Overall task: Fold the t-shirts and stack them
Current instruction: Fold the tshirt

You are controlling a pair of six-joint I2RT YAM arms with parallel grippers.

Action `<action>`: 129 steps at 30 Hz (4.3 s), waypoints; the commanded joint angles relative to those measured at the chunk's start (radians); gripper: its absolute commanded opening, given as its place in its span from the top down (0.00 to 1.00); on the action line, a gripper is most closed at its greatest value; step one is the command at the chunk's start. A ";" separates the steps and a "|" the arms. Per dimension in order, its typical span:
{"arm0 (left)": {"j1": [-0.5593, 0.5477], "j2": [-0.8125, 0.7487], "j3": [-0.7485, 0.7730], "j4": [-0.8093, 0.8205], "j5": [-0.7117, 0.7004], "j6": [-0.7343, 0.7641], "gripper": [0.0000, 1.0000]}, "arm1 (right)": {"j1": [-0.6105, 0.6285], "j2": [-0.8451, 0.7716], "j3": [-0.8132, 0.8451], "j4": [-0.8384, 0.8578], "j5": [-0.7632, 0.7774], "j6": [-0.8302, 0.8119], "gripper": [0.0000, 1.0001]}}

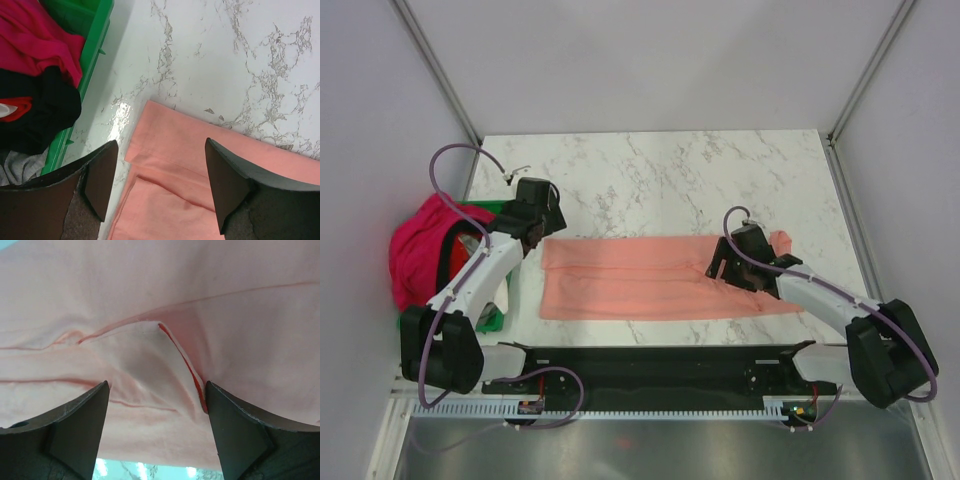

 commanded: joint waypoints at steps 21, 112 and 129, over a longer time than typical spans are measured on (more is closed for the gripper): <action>-0.263 0.201 0.106 0.007 0.197 0.066 0.28 | 0.007 -0.082 0.127 -0.296 0.135 0.156 0.12; -0.452 -0.394 -0.420 -0.104 0.563 -0.465 0.16 | 0.643 -0.308 -0.044 -0.440 0.226 0.527 0.21; -0.536 -0.355 -0.621 0.062 0.596 -0.566 0.27 | 0.683 -0.167 -0.129 -0.278 0.262 0.559 0.64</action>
